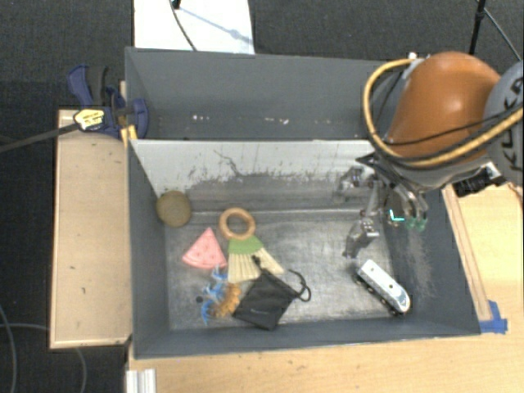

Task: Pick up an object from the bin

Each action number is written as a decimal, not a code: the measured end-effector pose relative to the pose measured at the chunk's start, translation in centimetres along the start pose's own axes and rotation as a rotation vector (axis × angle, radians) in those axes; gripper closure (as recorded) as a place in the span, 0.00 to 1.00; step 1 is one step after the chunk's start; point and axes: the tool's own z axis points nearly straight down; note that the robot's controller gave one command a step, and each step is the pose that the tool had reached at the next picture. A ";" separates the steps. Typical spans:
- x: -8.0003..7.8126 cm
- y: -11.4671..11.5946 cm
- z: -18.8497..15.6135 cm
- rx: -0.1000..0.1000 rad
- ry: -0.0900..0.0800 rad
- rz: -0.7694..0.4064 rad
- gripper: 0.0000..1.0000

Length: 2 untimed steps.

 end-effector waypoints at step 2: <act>1.8 2.6 14.5 0.000 -0.004 -0.199 1.00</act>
Offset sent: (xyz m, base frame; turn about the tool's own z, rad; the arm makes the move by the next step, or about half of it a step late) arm -0.0184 0.0259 -0.1447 -0.2008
